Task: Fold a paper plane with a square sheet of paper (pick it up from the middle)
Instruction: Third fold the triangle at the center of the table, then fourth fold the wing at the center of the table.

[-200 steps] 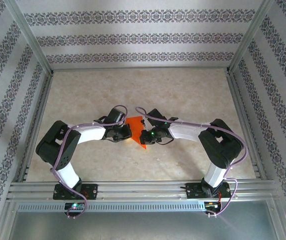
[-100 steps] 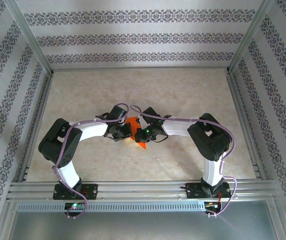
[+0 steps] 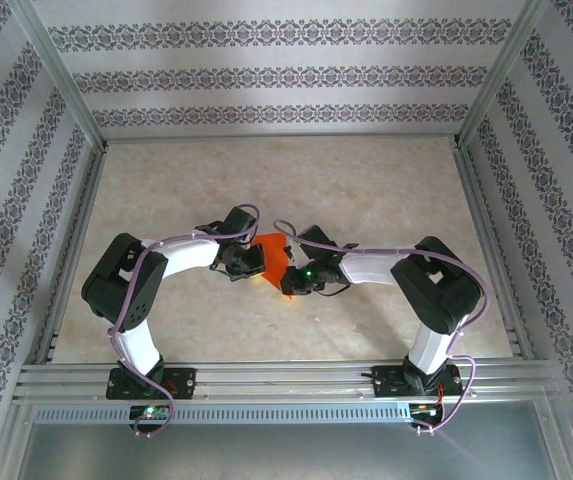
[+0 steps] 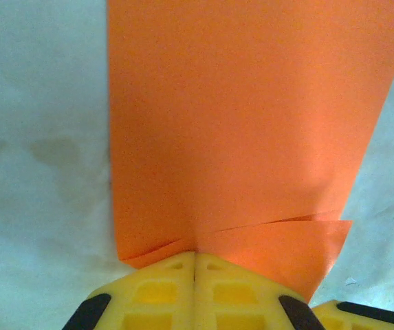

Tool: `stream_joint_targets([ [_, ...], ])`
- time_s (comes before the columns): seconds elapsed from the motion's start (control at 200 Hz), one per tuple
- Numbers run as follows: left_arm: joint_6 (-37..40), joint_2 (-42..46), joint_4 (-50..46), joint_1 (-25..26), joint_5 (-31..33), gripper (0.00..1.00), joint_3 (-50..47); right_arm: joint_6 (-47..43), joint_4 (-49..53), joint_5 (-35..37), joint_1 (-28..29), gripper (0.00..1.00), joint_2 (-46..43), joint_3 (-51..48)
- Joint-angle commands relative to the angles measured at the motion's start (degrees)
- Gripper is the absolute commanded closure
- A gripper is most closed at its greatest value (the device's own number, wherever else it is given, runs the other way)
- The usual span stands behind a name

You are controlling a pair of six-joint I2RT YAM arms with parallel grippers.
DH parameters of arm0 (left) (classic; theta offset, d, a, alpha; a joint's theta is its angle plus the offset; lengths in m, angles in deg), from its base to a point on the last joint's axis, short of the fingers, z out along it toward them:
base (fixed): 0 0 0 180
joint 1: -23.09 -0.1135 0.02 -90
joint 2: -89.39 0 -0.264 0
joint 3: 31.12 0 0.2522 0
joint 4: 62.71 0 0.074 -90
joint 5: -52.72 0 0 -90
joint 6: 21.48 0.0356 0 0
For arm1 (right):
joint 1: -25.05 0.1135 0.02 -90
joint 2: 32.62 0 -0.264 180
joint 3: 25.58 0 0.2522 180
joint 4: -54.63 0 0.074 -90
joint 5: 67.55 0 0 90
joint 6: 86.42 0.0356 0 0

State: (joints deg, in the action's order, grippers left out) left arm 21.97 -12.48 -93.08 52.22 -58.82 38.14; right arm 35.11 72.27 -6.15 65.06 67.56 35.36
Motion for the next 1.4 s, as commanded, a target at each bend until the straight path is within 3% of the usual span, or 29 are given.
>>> stream_joint_targets([
  [0.0,-0.5,-3.6,-7.4,-1.2,5.5,0.99,-1.8,-0.5,6.4,-0.2,-0.3,0.99,-2.6,-4.3],
  [0.2,0.9,-1.9,-4.4,-1.2,0.8,0.98,-0.2,-1.5,6.3,1.5,-1.0,0.99,-9.9,-8.2],
  [0.345,1.4,2.6,-1.8,-1.5,-3.1,0.91,3.8,-2.3,3.5,7.5,-1.3,0.96,-17.5,-7.5],
  [0.505,0.5,10.0,-0.5,-4.0,-2.3,0.78,4.7,-0.1,2.1,16.1,-1.7,0.79,-21.3,-6.4],
  [0.715,-2.1,19.6,2.8,-10.7,-2.2,0.54,-4.0,0.8,2.2,14.2,-1.6,0.68,-15.4,-1.1],
  [0.859,-5.5,21.7,7.4,-12.5,-6.1,0.46,-10.2,2.5,1.2,12.2,-0.4,0.67,-9.5,3.4],
  [1.144,-10.9,17.2,16.5,-12.6,-12.5,0.44,-15.2,4.7,-0.2,5.6,-0.2,0.73,2.3,12.0],
  [1.394,-11.8,14.8,17.7,-12.3,-13.3,0.44,-15.5,5.6,1.1,9.0,-0.7,0.77,4.1,11.7],
])
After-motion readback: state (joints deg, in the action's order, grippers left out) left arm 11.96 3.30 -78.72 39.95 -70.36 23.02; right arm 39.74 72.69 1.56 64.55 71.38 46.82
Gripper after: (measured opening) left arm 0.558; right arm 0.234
